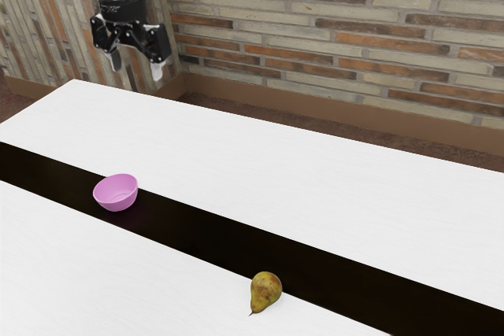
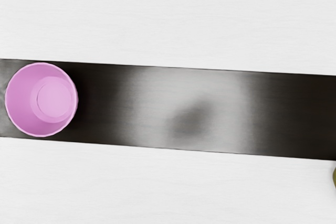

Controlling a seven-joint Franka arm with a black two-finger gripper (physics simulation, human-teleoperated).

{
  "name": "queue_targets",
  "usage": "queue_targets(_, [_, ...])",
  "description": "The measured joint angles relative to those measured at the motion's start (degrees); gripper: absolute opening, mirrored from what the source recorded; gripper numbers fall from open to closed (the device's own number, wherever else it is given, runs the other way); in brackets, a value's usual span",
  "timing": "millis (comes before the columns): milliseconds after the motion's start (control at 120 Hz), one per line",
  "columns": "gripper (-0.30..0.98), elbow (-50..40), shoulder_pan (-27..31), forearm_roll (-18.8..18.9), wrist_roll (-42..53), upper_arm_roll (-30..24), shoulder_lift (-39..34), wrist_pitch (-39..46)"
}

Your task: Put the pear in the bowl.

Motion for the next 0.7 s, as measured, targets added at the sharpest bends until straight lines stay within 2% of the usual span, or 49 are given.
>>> queue_targets(150, [0.69,-2.5,4.1,-0.1,-1.5,-3.5,0.3,2.2])
queue_targets(275, [0.69,-9.4,4.7,-0.3,-3.3,-6.8,0.6,6.5])
queue_targets(583, [0.69,-23.3,-8.3,-2.7,-7.5,-8.9,0.9,20.0])
queue_targets(700, [0.69,-26.4,-10.5,-3.3,-8.7,-9.0,1.8,24.4])
